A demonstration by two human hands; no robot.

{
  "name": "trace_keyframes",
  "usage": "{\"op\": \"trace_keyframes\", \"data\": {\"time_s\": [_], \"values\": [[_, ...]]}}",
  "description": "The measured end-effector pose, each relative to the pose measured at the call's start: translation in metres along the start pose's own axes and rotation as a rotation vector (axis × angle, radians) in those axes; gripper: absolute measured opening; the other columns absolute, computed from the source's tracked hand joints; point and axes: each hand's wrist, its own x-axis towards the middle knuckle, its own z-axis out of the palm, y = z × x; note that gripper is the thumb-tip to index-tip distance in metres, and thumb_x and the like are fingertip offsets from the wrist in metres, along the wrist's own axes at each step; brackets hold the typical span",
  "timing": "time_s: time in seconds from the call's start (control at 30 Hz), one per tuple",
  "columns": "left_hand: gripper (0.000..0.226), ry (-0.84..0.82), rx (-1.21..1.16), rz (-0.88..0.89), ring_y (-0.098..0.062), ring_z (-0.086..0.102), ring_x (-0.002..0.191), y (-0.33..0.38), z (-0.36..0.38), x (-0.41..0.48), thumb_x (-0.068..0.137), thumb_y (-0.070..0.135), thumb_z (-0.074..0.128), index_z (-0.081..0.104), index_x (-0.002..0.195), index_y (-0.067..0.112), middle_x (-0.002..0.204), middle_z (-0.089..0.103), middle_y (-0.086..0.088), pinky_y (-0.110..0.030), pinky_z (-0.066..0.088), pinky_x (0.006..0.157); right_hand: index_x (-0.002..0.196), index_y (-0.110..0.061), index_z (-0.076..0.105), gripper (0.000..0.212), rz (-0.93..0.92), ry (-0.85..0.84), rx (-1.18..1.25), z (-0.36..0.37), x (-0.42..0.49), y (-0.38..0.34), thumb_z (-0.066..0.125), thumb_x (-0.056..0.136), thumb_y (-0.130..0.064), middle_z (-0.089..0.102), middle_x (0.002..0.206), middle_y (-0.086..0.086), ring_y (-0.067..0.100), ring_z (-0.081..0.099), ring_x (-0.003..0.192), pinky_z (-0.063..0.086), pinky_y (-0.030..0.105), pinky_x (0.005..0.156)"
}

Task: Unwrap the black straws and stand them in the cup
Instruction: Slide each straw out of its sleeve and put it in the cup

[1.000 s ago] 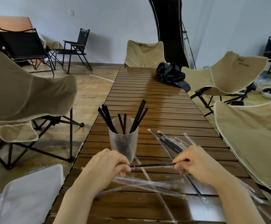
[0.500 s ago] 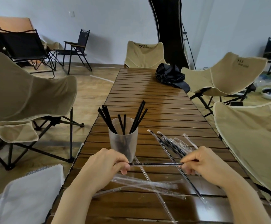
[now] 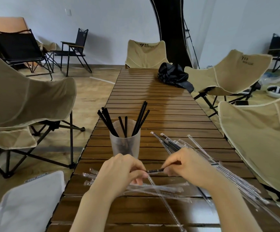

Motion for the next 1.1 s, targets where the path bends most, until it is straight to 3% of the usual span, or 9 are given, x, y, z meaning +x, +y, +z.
{"op": "trace_keyframes", "data": {"time_s": [0.1,0.23,0.43,0.6,0.73,0.83,1.1], "values": [[0.013,-0.010,-0.019,-0.013,0.016,0.061,0.072,-0.006,-0.005,-0.002,0.086,0.047,0.060,0.071,0.091,0.040,0.070,0.069,0.023,-0.007,0.047,0.071,0.082,-0.029,0.075,0.012,0.041,0.009,0.039,-0.003,-0.002,0.006,0.066,0.087,-0.023,0.071,0.076,-0.016,-0.008,0.064,0.073,0.048,0.013,0.074],[0.012,0.005,-0.029,-0.042,0.016,0.061,0.076,-0.013,-0.012,-0.008,0.084,0.047,0.063,0.067,0.095,0.044,0.068,0.067,0.028,-0.012,0.046,0.080,0.076,-0.039,0.070,0.018,0.062,0.019,0.026,-0.008,-0.008,0.018,0.068,0.085,-0.024,0.067,0.071,-0.027,-0.010,0.063,0.071,0.042,0.007,0.062],[0.010,0.036,-0.093,-0.066,0.013,0.064,0.072,-0.011,-0.018,-0.013,0.081,0.042,0.068,0.060,0.079,0.036,0.067,0.069,0.026,-0.014,0.043,0.074,0.072,-0.039,0.068,0.019,0.054,0.014,0.036,-0.013,-0.011,0.027,0.067,0.087,-0.026,0.070,0.073,-0.012,-0.001,0.065,0.071,0.047,0.016,0.073],[0.014,0.084,-0.021,-0.082,0.013,0.062,0.072,-0.014,-0.020,-0.016,0.080,0.043,0.068,0.058,0.073,0.036,0.067,0.067,0.029,-0.013,0.043,0.069,0.076,-0.039,0.067,0.018,0.037,0.040,-0.012,-0.013,-0.010,0.033,0.066,0.088,-0.026,0.069,0.073,-0.013,-0.005,0.063,0.070,0.043,0.008,0.064],[0.003,0.106,0.072,-0.096,0.013,0.059,0.082,-0.022,-0.023,-0.018,0.082,0.046,0.066,0.063,0.081,0.044,0.077,0.066,0.028,-0.014,0.047,0.073,0.073,-0.029,0.072,0.019,0.064,0.080,-0.063,-0.019,-0.014,0.043,0.063,0.089,-0.027,0.067,0.068,-0.003,0.005,0.060,0.062,0.043,0.007,0.060],[0.003,0.085,0.107,-0.099,0.013,0.058,0.083,-0.025,-0.023,-0.019,0.085,0.045,0.063,0.062,0.085,0.048,0.081,0.064,0.028,-0.013,0.048,0.075,0.074,-0.028,0.073,0.019,0.087,0.098,-0.047,-0.021,-0.015,0.048,0.063,0.089,-0.023,0.067,0.069,-0.002,0.003,0.059,0.062,0.042,0.006,0.060],[0.007,0.086,0.160,-0.121,0.007,0.057,0.077,-0.023,-0.018,-0.018,0.085,0.049,0.061,0.059,0.081,0.044,0.079,0.062,0.024,-0.009,0.038,0.062,0.083,-0.031,0.074,0.014,0.086,0.108,-0.026,-0.019,-0.014,0.048,0.064,0.089,-0.024,0.068,0.069,-0.012,-0.003,0.061,0.065,0.044,0.008,0.060]]}}
